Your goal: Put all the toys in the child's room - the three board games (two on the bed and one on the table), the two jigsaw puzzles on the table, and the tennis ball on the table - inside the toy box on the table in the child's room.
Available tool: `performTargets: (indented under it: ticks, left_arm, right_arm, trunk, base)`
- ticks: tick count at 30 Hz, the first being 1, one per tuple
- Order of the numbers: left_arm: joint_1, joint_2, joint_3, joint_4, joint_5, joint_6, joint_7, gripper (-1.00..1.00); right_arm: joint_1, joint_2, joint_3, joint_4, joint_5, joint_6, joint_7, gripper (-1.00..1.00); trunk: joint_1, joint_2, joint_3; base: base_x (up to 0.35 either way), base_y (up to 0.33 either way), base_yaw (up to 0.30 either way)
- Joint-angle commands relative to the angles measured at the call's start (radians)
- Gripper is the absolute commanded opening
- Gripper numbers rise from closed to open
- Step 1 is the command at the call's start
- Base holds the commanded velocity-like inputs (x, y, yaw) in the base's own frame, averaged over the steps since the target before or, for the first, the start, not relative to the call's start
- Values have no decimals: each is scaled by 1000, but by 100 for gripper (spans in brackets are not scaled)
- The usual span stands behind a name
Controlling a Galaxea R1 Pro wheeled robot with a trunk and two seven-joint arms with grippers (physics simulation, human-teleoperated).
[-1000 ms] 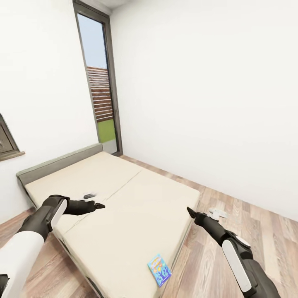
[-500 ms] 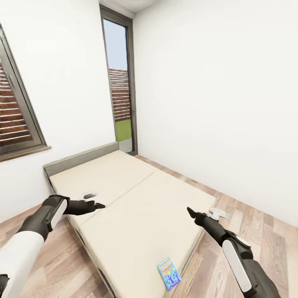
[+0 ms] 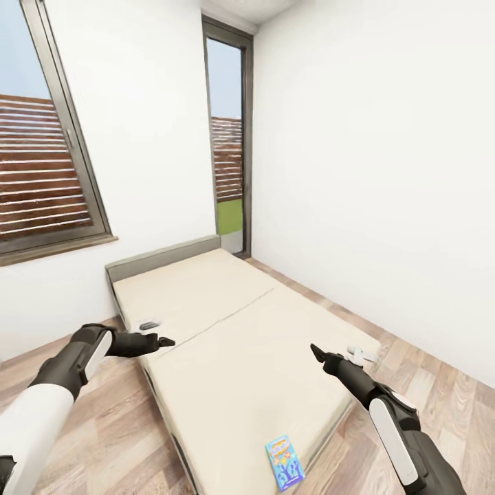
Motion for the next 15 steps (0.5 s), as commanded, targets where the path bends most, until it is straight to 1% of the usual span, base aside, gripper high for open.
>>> performTargets:
  ticks: [1, 9, 15]
  left_arm:
    - [-1, -2, -2, 0, 7, 7, 3, 100]
    - [-1, -13, -1, -1, 6, 6, 5, 100]
    - [-1, -16, -1, -1, 5, 6, 6, 100]
  right_arm:
    - [-1, 0, -2, -1, -5, 6, 3, 100]
    - [-1, 0, -2, -1, -5, 6, 3, 100]
    - [-1, 0, -2, -1, -5, 6, 3, 100]
  trunk:
    - [1, -2, -2]
    - [1, -2, 1]
    - [1, -2, 3]
  base:
    - [0, -283, 271]
    - [0, -291, 270]
    - [0, -295, 269]
